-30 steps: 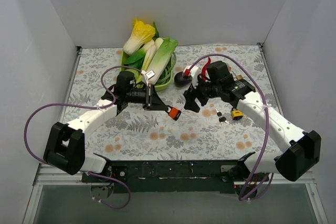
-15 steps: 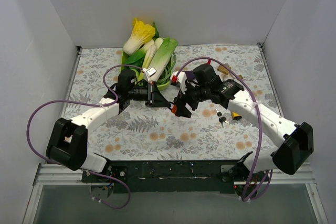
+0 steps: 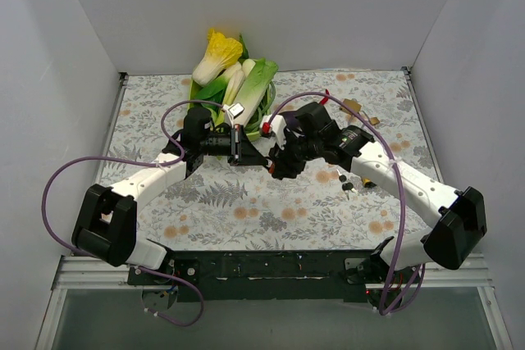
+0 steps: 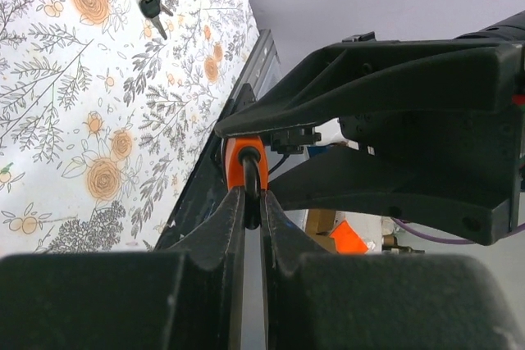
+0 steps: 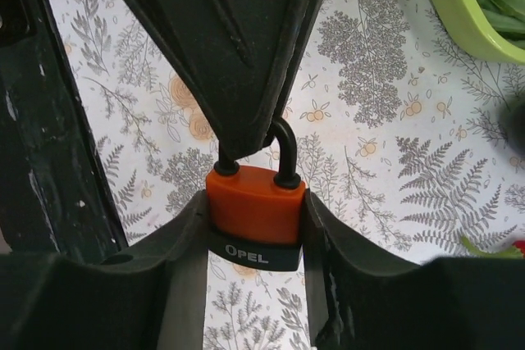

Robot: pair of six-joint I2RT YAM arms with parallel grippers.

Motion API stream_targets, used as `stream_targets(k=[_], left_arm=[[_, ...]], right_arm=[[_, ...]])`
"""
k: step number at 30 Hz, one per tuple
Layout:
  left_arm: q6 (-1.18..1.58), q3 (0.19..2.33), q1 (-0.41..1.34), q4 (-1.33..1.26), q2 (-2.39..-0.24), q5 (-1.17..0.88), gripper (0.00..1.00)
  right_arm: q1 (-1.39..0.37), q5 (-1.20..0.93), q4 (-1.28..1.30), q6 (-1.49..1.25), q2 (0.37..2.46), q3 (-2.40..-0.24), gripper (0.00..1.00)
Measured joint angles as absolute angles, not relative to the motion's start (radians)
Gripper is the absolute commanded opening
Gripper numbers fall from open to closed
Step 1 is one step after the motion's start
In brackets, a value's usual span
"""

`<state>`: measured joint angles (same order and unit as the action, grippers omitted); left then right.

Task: Lock with the key
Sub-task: Place the lock at the center of the board.

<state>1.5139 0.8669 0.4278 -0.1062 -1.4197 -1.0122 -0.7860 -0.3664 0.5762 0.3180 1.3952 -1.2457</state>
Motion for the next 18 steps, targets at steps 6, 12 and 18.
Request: stream_targets(k=[6, 12, 18], left_arm=[[1.53, 0.867, 0.427, -0.12, -1.42, -1.018, 0.36], [1.543, 0.867, 0.417, -0.133, -1.42, -1.03, 0.98], [1.492, 0.868, 0.354, -0.052, -1.4, -0.991, 0.98]], right_arm=[[-0.786, -0.338, 0.564, 0.306, 1.394, -1.246, 0.01], [-0.756, -0.323, 0.566, 0.278, 1.392, -1.216, 0.01], [-0.621, -0.322, 0.57, 0.219, 1.379, -1.105, 0.01]])
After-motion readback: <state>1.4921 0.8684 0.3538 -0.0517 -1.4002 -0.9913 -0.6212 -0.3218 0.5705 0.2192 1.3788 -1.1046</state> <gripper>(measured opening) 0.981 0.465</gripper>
